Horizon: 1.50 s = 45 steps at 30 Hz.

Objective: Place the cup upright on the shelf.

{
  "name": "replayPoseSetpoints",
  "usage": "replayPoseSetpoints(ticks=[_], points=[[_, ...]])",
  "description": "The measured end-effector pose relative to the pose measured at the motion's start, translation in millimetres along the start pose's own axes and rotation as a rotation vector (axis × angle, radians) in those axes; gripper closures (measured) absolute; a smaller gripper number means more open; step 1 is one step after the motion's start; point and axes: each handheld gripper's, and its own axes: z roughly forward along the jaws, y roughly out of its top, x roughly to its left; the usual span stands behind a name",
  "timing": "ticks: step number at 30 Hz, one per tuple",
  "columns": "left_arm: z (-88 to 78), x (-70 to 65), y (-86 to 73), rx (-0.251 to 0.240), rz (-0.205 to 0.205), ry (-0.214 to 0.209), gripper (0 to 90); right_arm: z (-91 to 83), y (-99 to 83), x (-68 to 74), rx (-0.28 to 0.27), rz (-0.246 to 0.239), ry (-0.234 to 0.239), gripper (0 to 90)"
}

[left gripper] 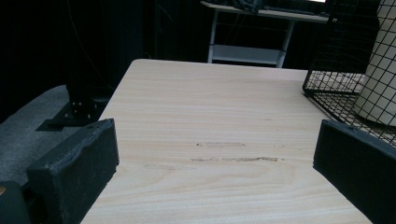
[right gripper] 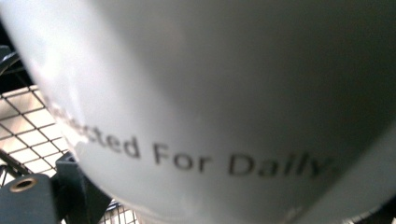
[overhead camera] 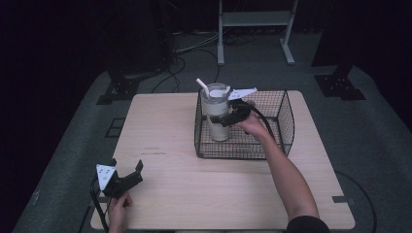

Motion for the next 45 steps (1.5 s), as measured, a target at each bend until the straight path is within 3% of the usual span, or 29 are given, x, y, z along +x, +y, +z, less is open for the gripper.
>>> replayPoseSetpoints(ticks=[16, 45], points=[[0.1, -0.7, 0.0, 0.002, 0.002, 0.001, 0.0, -5.1, -4.3, 1.9, 0.008, -0.078, 0.021, 7.4], [-0.4, -2.0, -0.3, 0.000, 0.010, -0.004, 0.0, -23.1, -14.6, 2.3, 0.003, -0.086, -0.003, 7.4]])
